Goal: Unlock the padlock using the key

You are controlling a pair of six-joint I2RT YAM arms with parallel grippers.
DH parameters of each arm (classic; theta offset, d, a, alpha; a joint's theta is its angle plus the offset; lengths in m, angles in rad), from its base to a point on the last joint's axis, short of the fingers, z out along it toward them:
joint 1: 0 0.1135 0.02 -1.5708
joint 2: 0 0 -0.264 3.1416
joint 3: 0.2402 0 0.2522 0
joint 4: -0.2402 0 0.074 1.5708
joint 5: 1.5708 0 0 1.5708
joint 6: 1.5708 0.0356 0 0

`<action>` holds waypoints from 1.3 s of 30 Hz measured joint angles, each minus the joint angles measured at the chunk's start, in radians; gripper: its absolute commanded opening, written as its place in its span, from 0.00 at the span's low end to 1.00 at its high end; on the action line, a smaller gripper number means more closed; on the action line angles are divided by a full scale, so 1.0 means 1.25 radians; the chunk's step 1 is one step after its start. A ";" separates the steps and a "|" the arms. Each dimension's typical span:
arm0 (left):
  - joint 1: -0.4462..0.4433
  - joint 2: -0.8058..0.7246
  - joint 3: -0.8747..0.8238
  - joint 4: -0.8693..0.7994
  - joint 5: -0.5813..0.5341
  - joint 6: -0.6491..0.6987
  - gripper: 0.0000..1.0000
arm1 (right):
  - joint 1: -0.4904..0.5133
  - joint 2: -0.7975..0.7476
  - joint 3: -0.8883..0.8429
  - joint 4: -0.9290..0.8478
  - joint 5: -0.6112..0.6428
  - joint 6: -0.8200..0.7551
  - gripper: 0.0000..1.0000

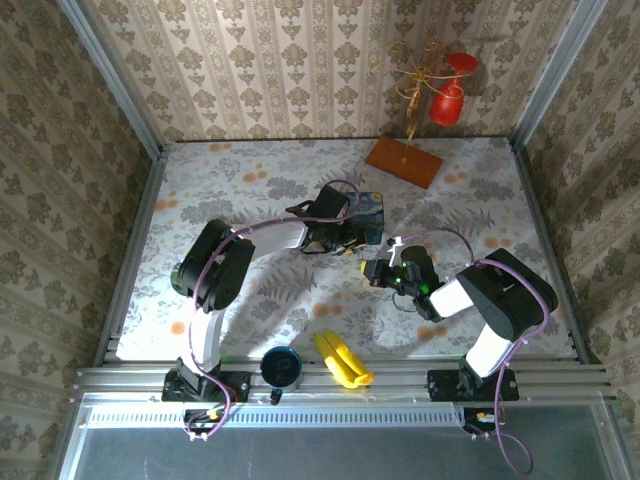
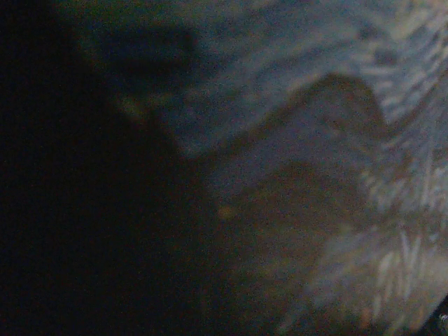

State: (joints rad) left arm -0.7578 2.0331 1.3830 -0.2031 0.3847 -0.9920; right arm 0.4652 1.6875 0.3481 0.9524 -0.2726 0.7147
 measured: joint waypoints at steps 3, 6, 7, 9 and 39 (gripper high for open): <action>0.000 0.000 0.000 0.002 -0.001 -0.003 0.00 | 0.002 0.000 0.000 0.000 0.016 0.001 0.00; -0.001 0.000 0.000 0.005 -0.004 -0.009 0.00 | 0.005 0.000 0.000 -0.002 0.032 0.007 0.00; -0.001 0.000 0.000 0.006 -0.005 -0.011 0.00 | 0.005 0.000 0.000 -0.002 0.037 0.011 0.00; -0.001 0.000 0.000 0.006 -0.006 -0.016 0.00 | 0.007 -0.002 0.000 -0.002 0.046 0.016 0.00; -0.008 0.000 0.011 -0.008 -0.007 -0.047 0.00 | 0.007 0.039 -0.061 0.175 0.081 0.063 0.00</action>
State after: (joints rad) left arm -0.7673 2.0331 1.3968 -0.2134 0.3763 -1.0512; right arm 0.4740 1.7367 0.2718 1.1717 -0.1715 0.7933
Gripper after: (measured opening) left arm 0.273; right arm 0.046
